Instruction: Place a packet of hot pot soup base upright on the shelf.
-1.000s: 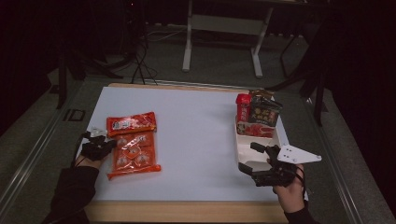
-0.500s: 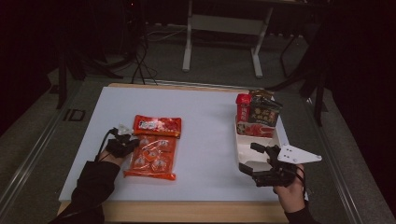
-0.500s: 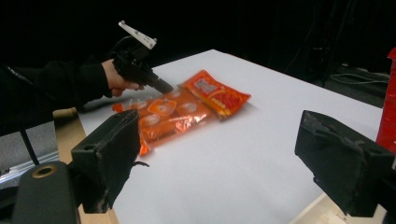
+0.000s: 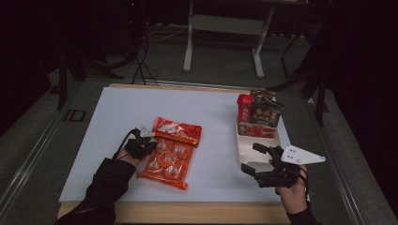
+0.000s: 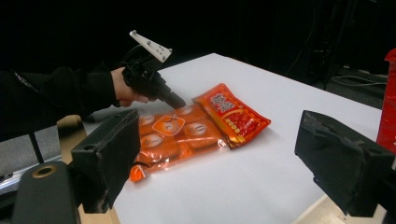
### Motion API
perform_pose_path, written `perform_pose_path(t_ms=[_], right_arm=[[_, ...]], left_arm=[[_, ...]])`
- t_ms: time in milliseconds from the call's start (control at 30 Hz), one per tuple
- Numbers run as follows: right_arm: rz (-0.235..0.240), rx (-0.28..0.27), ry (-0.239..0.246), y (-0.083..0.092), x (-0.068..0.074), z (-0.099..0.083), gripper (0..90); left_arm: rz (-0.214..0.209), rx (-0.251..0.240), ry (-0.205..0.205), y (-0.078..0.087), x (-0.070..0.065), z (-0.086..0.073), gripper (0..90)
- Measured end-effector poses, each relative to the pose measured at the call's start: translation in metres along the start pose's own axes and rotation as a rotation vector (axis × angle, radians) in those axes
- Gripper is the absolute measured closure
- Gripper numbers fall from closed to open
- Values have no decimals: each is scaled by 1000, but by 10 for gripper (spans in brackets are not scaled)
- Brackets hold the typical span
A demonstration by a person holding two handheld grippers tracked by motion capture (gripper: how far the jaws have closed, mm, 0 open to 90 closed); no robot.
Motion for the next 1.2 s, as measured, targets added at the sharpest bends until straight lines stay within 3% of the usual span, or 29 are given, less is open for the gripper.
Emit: perform_pose_path(t_ms=[67, 133, 333, 567, 767, 933, 1100, 1200], right_arm=[[3, 0, -3, 0, 0, 0, 142], [0, 3, 0, 0, 0, -1, 142], [3, 7, -4, 0, 0, -2, 142], [5, -3, -18, 2, 0, -3, 141], [-3, 9, 3, 0, 2, -3, 141], [-4, 27, 12, -2, 4, -5, 142], [0, 34, 17, -4, 4, -5, 142], [3, 36, 16, -5, 5, -6, 142]], left_arm=[[-22, -2, -6, -2, -7, 2, 900], [-16, -1, -31, -3, -12, 3, 900], [-42, 3, -28, 0, -11, 1, 899], [-62, 29, -72, 17, -16, -10, 897], [-96, 54, -57, 24, -19, -26, 897], [-127, 58, -30, 25, -20, -30, 898], [-110, 67, -49, 25, -24, -29, 900], [-122, 69, -59, 24, -31, -29, 900]])
Point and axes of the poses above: each handheld gripper's, and its own axes: y roughly backward along the jaws, z roughly out of its top, x roughly to its left, the point moved 8 cm from there along -y, roughly forward along the jaws, and after that the axes turned 4 degrees about y, right-handed, at the moved point
